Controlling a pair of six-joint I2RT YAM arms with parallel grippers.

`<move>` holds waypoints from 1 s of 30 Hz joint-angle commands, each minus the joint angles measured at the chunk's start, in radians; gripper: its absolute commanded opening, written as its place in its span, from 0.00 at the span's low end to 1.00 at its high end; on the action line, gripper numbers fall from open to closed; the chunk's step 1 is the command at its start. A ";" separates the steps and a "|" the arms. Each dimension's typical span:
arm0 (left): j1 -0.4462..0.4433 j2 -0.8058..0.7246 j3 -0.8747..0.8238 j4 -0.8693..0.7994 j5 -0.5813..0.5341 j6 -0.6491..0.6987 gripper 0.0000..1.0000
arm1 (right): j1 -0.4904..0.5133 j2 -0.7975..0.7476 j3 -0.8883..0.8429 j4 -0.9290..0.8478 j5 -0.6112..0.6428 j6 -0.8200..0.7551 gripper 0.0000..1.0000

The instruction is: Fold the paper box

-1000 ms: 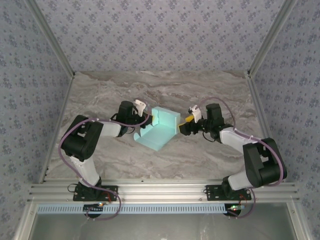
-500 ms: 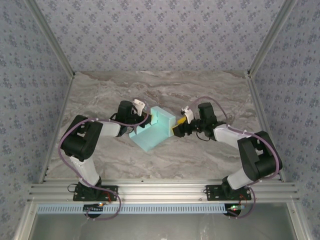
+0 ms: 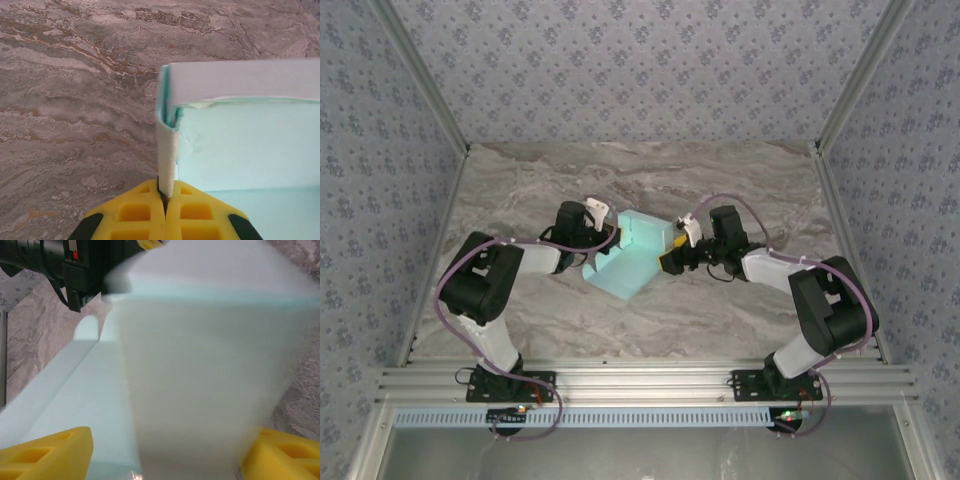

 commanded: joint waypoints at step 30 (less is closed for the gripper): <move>-0.031 -0.091 -0.006 -0.088 -0.233 0.013 0.28 | 0.214 -0.040 0.021 -0.026 0.445 0.092 0.37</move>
